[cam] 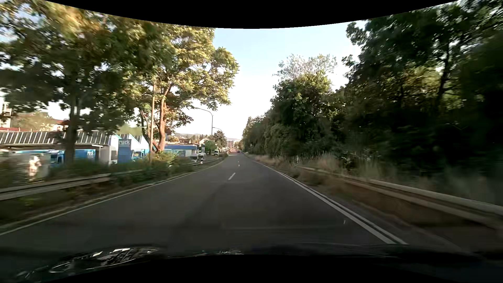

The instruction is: Follow the waypoints while adhering to traffic rules and regulations

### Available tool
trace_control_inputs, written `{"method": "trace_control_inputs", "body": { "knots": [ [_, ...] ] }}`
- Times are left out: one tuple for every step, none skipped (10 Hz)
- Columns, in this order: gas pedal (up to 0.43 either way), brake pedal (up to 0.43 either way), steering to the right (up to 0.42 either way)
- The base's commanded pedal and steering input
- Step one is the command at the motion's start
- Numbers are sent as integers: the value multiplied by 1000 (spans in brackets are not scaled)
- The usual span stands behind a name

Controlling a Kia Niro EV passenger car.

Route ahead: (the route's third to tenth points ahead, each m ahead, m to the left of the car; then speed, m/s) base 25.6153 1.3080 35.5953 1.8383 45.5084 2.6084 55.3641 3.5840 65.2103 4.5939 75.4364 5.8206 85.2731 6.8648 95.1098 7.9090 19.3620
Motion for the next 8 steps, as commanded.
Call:
{"method": "trace_control_inputs", "body": {
  "knots": [
    [87, 0, -11],
    [87, 0, -12],
    [87, 0, -11],
    [87, 0, -12],
    [87, 0, -11],
    [87, 0, -11],
    [87, 0, -11],
    [87, 0, -11]
  ]
}}
